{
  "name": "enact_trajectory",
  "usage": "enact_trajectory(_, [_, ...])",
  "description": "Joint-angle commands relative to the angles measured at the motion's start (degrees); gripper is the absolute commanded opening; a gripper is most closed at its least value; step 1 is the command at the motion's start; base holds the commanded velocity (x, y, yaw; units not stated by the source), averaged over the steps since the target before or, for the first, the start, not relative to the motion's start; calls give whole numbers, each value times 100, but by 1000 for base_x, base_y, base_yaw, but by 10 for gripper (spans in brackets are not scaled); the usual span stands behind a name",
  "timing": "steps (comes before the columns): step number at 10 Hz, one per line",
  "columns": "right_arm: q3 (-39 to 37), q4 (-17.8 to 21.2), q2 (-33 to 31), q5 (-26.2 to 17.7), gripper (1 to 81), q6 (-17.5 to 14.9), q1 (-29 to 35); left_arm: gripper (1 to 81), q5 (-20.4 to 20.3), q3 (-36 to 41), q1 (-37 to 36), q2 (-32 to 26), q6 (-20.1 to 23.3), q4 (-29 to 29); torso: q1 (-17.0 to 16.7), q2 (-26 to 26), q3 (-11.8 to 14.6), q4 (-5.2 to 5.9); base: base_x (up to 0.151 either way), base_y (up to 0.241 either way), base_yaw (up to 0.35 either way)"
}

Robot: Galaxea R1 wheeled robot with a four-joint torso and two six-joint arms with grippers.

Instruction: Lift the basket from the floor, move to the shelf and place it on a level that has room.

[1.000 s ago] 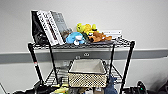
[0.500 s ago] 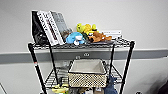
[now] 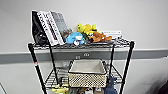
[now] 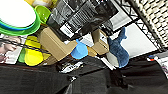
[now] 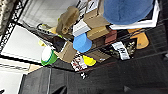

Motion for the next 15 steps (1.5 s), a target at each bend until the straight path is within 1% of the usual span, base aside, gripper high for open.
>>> enact_trajectory(1, [-547, -352, 363, -152, 811, -23, 77, 811, -101, -585, 97, 442, 104, 161, 0, 0, 0, 0, 0, 0, 0])
enact_trajectory(4, [-1198, -581, 883, -205, 811, -15, -310, 811, -92, -1351, 537, 1067, 139, 240, -2, -2, 2, 0, 0, 0, 0])
enact_trajectory(7, [-1925, -896, 1426, -275, 811, -15, -696, 811, -14, -2078, 800, 1541, 148, 310, -2, -5, 5, 0, 0, 0, 0])
enact_trajectory(9, [-2420, -1029, 1762, -275, 811, -15, -943, 811, 171, -2564, 924, 1832, 148, 372, -2, -5, 7, 0, 0, 0, 0])
enact_trajectory(12, [-2999, -1231, 2121, -275, 811, -15, -1250, 811, 250, -3397, 1144, 2402, 148, 459, -6, -9, 9, 0, 0, 0, 0])
enact_trajectory(14, [-3456, -1266, 2385, -275, 811, -23, -1400, 811, 286, -3926, 1337, 2737, 148, 503, -9, -9, 11, 0, 0, 0, 0])
enact_trajectory(15, [-3693, -1380, 2542, -275, 811, -23, -1479, 811, 294, -4188, 1424, 2921, 157, 555, -9, -9, 13, 0, 0, 0, 0])
